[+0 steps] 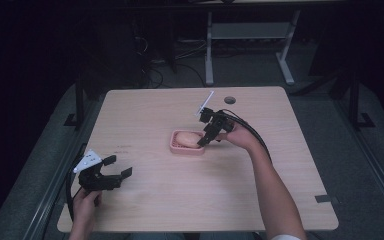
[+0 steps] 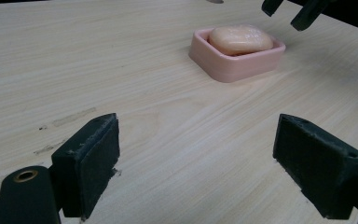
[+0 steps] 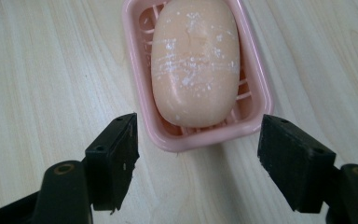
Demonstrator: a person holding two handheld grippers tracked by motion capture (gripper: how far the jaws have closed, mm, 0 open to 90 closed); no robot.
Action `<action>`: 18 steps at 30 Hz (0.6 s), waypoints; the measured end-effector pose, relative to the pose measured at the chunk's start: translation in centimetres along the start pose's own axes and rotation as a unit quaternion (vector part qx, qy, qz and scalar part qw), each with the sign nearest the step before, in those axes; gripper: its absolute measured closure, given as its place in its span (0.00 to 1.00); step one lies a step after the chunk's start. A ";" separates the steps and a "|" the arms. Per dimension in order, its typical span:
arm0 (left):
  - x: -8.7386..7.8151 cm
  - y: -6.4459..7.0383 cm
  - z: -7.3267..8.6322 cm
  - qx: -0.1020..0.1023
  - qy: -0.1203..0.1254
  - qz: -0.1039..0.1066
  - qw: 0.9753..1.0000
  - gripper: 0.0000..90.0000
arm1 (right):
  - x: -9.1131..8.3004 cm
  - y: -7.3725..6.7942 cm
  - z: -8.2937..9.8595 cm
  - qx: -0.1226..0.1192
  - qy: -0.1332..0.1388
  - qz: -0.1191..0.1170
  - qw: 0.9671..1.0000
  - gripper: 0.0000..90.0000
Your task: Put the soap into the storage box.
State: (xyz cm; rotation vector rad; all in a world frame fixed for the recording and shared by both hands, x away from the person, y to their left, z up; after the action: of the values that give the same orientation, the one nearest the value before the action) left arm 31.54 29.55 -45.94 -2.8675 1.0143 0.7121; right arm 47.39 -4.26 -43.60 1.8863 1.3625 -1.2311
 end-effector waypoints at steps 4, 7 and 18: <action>0.0 0.0 0.0 0.003 -0.002 0.000 1.000 0.16 | -0.3 0.0 0.5 0.003 -0.002 0.001 1.000 0.30; 0.0 0.0 0.0 0.002 -0.002 0.000 1.000 0.16 | -0.4 -0.1 0.7 0.005 -0.003 0.000 1.000 0.30; 0.0 0.1 0.0 0.003 -0.002 0.000 1.000 0.16 | -0.8 -0.7 1.6 0.002 -0.001 0.004 1.000 0.30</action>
State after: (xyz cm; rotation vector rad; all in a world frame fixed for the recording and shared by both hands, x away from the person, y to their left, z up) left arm 31.51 29.50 -45.94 -2.8605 1.0139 0.7138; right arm 46.02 -5.66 -43.54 1.8922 1.3513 -1.2322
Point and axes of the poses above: each handheld gripper's, and its own axes: x roughly forward along the jaws, z roughly out of its underside, y roughly to its right, the point moved 4 cm from there along x, roughly forward along the jaws, and after that the axes turned 2 degrees about y, right-handed, at the moved point
